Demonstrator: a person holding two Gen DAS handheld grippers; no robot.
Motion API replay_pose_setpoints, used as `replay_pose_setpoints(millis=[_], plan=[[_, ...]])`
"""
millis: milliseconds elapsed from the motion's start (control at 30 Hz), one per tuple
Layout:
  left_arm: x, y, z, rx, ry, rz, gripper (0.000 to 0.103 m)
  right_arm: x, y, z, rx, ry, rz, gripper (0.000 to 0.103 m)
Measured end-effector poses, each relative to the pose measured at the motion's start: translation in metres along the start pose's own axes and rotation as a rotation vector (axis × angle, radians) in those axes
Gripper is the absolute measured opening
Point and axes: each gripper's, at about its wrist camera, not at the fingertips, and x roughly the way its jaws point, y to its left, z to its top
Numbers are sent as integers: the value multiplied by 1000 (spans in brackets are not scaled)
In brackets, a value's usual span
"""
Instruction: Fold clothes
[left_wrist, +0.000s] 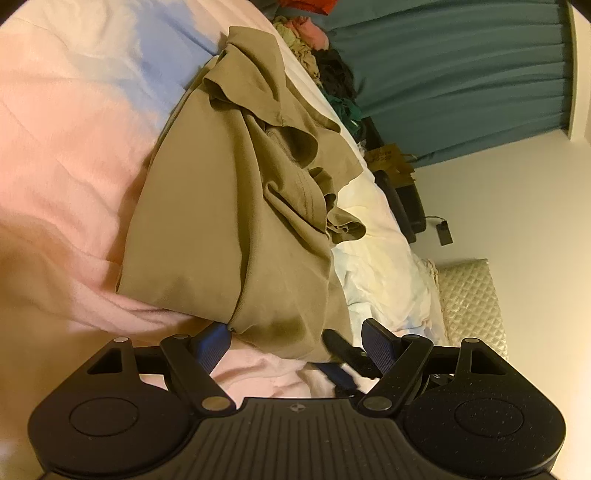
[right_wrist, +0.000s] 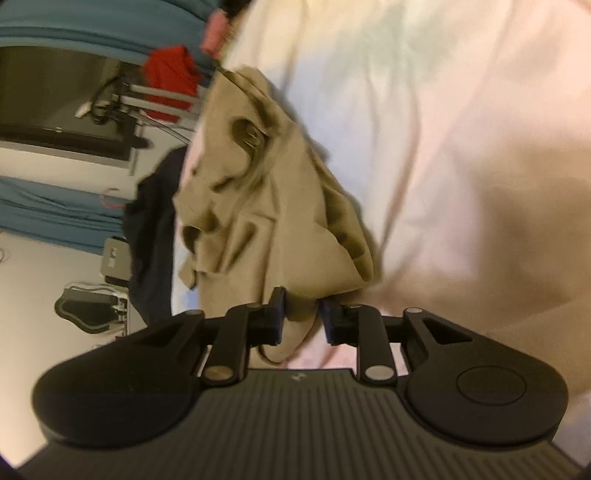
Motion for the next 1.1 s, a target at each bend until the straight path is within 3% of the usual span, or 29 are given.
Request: replay_pose_setpoints(millis=[100,233,333,467,633,767,833,933,1100], plan=[[6,-2,-5,-11,28,-40,79,0,0,1,-3,-13,13,28],[24,-8,-14,-41,84,-143,80,-13,13,-2,-77,-72,64,15],[44,-10,-17,-70,84,-192,82,-22,21,-4,-105,-110,111,13],[68,-2,-12,-178,41,-265,83,-32,31,-4,-140,-156,167,11],[60,6,-1,-186,-126,-200,79,-40,30,3,-131,-192,204,11],[35,13,3,-218,-292,-157,77,-39,25,7,-118,-189,186,11],[25,15,2,-236,-349,-128,69,-39,22,8,-107,-186,169,11],[19,21,-2,-278,-368,-138,58,-37,19,8,-87,-179,158,11],[20,26,-13,-311,-302,-97,43,-36,19,6,-92,-177,143,11]])
